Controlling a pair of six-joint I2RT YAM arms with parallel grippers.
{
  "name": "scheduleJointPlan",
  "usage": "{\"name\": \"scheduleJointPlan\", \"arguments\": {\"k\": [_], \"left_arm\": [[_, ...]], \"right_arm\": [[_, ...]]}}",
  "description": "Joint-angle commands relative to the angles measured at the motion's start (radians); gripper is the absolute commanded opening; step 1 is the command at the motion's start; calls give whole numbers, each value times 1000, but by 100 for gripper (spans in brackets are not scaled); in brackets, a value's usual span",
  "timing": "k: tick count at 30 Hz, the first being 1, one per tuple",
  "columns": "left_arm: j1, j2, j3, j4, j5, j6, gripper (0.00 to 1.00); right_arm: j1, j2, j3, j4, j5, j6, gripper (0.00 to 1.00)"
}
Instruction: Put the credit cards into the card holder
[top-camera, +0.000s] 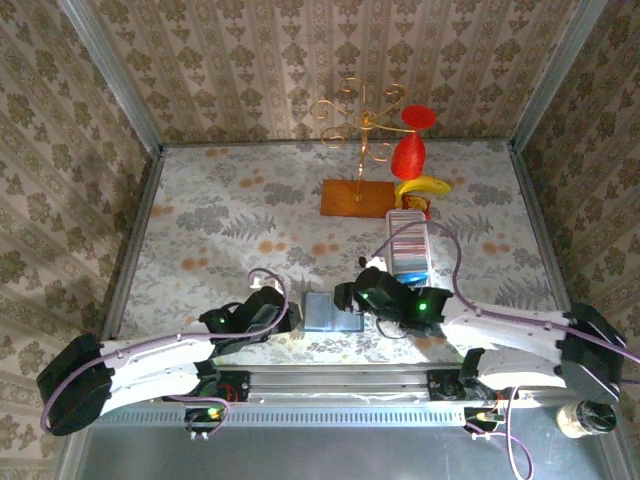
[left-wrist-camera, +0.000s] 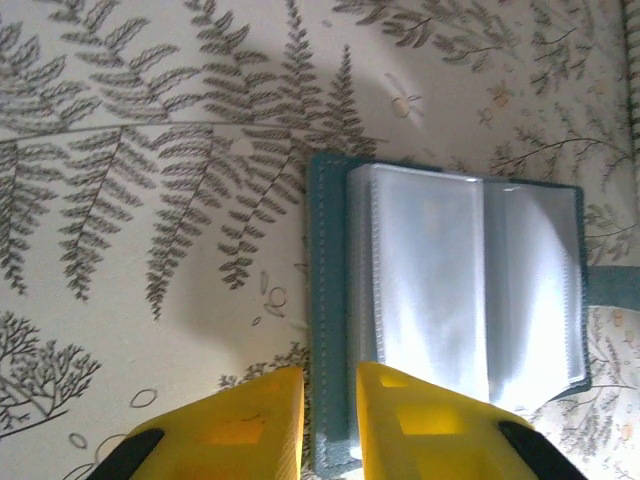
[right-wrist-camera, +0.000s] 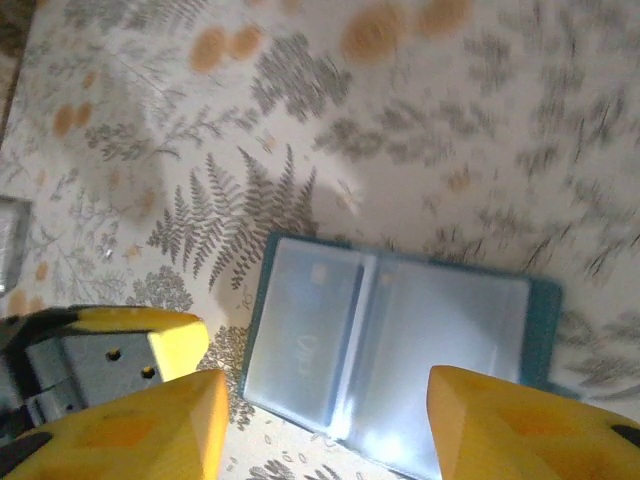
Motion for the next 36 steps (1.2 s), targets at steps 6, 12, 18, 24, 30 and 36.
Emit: {"name": "scheduleJointPlan", "arguments": {"k": [6,12,18,24,30,36], "left_arm": [[2,21,68,-28,7,81,25],[8,12,71,-11,20,113,27],[12,-24,56,-6,34,134,29],[17,-49,33,-3,46,134,29],[18,-46,32,6,50,132,30],[20,-28,44,7,61,136,30]], "right_arm": [[-124,-213,140,-312,-96,-1351,58],[-444,-187,171,-565,-211,-1862,63],[-606,-128,48,-377,-210,-2118,77],[-639,-37,-32,-159,-200,-2170,84],[-651,54,-65,-48,-188,-2188,85],[-659,135,-68,-14,-195,-2200,82]]}}
